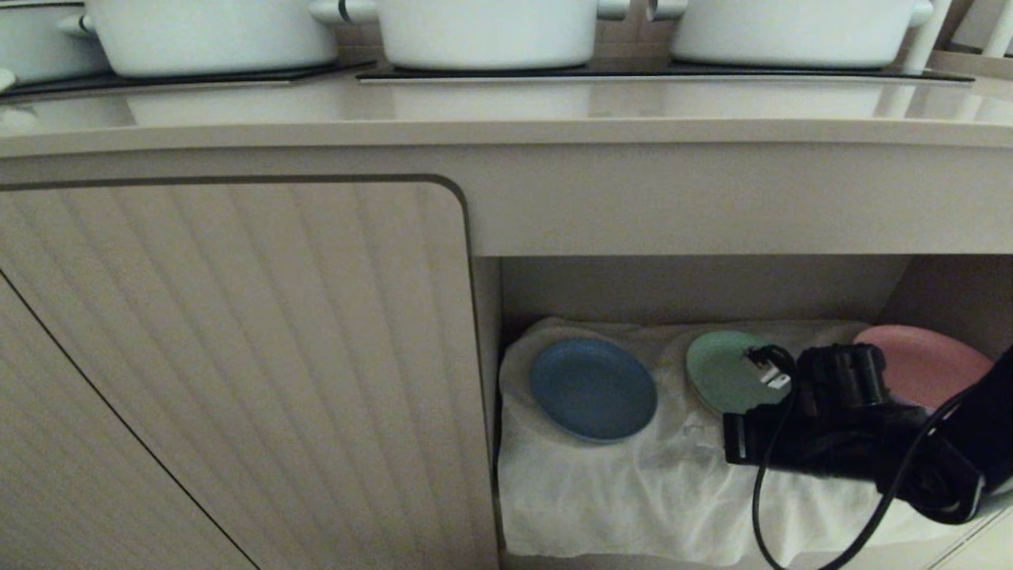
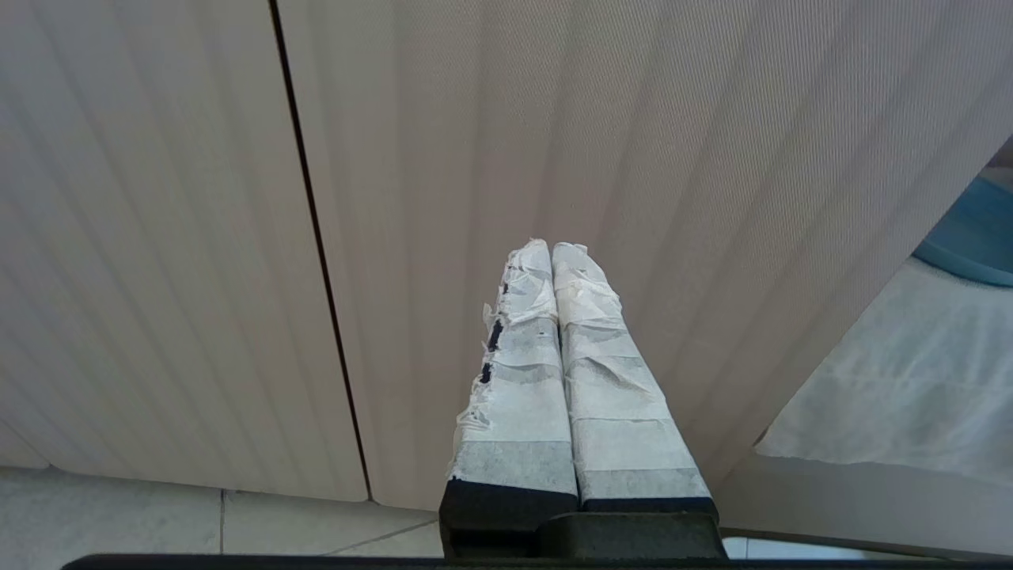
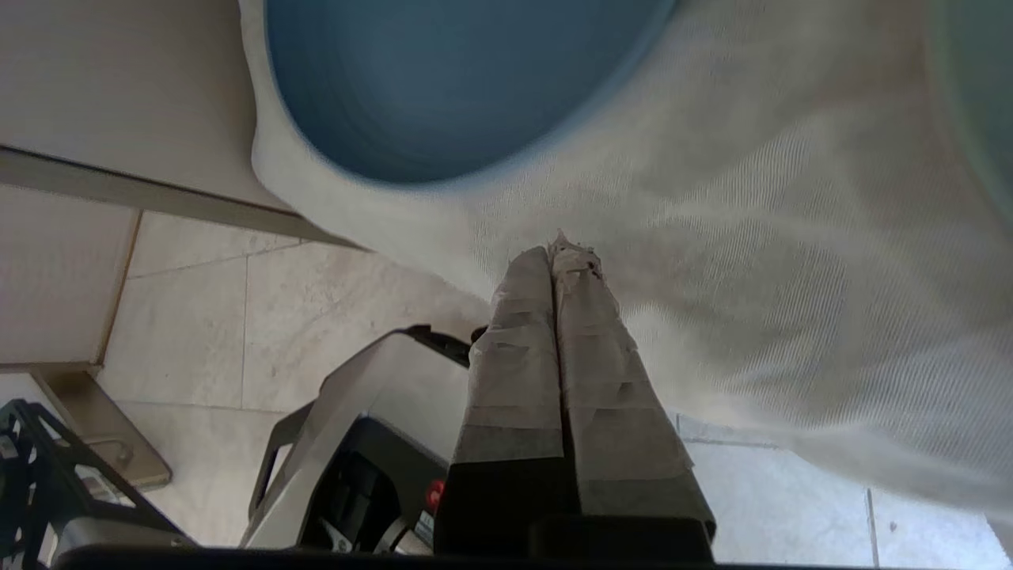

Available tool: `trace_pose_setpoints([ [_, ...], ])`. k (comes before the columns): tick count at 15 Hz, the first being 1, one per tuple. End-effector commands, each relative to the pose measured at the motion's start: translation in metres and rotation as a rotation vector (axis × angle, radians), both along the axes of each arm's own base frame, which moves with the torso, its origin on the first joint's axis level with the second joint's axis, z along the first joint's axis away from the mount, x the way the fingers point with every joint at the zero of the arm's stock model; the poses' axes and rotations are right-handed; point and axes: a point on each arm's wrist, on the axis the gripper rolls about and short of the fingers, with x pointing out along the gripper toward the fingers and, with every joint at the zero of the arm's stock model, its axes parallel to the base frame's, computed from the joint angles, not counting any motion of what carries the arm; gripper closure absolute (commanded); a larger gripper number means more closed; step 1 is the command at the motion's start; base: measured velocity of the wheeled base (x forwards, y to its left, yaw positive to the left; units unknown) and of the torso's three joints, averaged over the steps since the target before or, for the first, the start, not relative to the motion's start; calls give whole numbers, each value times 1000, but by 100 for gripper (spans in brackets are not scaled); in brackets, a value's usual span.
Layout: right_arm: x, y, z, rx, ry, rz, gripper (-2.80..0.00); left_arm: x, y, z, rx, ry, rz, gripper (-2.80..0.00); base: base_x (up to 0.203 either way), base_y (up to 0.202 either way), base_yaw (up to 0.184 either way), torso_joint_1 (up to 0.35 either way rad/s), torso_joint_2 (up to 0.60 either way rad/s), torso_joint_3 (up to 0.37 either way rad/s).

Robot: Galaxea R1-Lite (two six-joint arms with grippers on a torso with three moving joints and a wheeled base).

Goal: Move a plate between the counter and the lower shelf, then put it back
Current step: Pick up the plate in the cupboard

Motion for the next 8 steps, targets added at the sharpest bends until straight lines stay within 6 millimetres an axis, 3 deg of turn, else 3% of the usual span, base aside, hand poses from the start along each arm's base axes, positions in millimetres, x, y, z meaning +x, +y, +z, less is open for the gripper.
trace_pose_setpoints([
  [1, 4, 1, 1, 3, -15, 0, 0, 0, 0, 0, -1, -1, 1, 0, 0, 0, 0, 0, 0, 0],
  [8, 8, 2, 3, -27, -39, -35, 0, 0, 0, 0, -1, -2, 1, 0, 0, 0, 0, 0, 0, 0],
])
